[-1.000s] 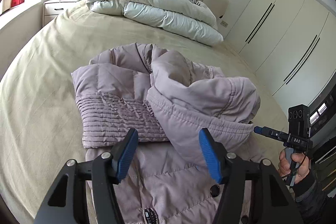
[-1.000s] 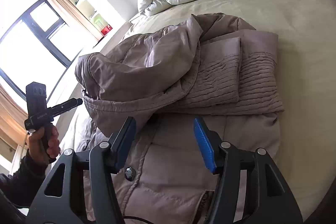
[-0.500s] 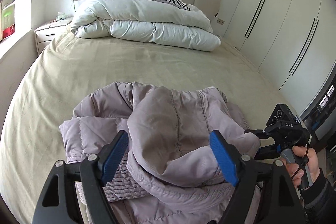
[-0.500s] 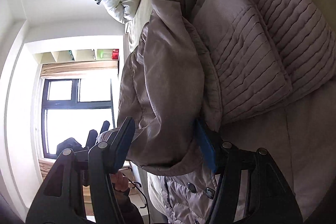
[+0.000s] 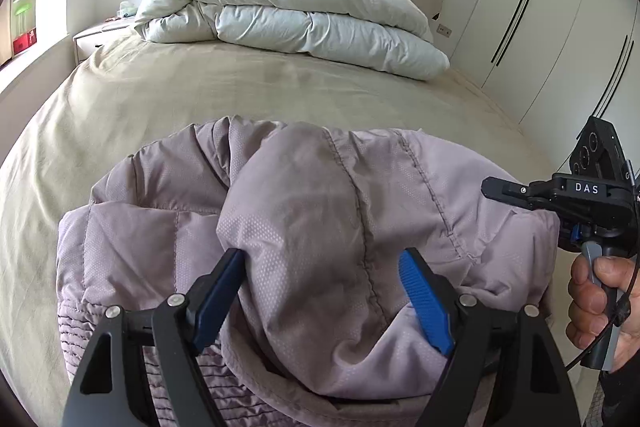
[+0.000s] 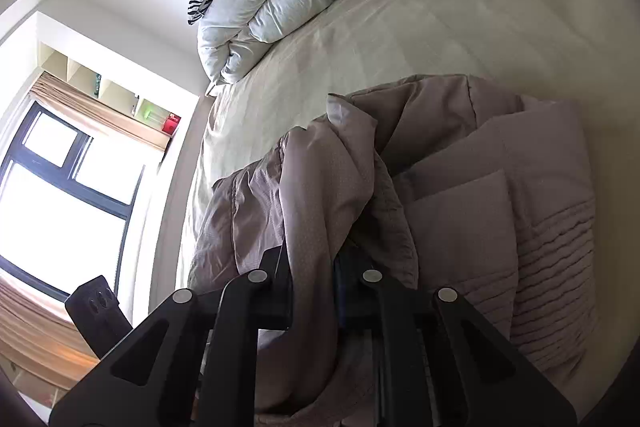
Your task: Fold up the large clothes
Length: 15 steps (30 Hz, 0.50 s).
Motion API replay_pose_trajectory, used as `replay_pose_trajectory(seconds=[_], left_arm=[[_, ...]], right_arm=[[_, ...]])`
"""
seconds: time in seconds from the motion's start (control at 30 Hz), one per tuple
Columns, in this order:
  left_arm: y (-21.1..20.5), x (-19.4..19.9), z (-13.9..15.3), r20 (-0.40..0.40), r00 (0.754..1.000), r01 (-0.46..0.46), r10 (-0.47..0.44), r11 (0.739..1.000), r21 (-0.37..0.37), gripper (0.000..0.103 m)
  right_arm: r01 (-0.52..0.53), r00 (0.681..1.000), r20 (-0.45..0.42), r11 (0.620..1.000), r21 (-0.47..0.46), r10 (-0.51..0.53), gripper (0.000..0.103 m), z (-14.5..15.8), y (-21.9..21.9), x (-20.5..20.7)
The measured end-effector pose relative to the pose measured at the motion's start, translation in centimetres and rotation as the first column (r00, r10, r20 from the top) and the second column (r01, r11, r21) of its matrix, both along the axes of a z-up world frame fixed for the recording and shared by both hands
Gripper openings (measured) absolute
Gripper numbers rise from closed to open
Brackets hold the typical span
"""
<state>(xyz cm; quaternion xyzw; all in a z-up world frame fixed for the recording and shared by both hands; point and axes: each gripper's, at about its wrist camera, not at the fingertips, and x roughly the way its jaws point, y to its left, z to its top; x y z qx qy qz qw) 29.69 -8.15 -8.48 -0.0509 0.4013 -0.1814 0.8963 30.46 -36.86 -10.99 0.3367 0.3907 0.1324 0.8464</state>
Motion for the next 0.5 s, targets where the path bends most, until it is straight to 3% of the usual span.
replay_pose_trajectory(seconds=[0.03, 0.1, 0.17, 0.23, 0.37, 0.5], left_arm=[[-0.4, 0.5, -0.4, 0.007, 1.000, -0.002, 0.002, 1.000, 0.025, 0.082], [-0.6, 2.0, -2.3, -0.052, 0.999, -0.008, 0.010, 0.999, 0.046, 0.084], [-0.2, 2.9, -4.3, -0.095, 0.995, -0.009, 0.013, 0.999, 0.038, 0.085], [-0.1, 2.7, -4.8, -0.080, 0.997, 0.007, -0.004, 0.999, 0.045, 0.085], [-0.2, 2.5, -4.6, -0.083, 0.996, 0.018, -0.014, 0.998, 0.056, 0.085], [0.2, 2.4, -4.1, -0.080, 0.997, 0.017, -0.012, 0.998, 0.061, 0.085]], right_arm=[[0.001, 1.000, 0.008, 1.000, -0.027, -0.001, 0.014, 0.3, -0.2, 0.4], [0.002, 1.000, 0.009, 0.993, -0.118, -0.001, 0.014, -0.1, -0.1, 0.8], [-0.036, 0.997, -0.072, 0.993, -0.113, 0.028, 0.014, -2.6, -0.4, 1.4], [-0.058, 0.996, -0.078, 0.994, -0.094, 0.050, 0.014, -4.2, -0.3, 1.0], [-0.044, 0.997, -0.063, 0.982, -0.181, 0.033, 0.016, -2.4, 0.0, -1.0], [0.021, 0.997, 0.081, 0.967, -0.253, -0.001, 0.016, 2.7, 1.1, -5.2]])
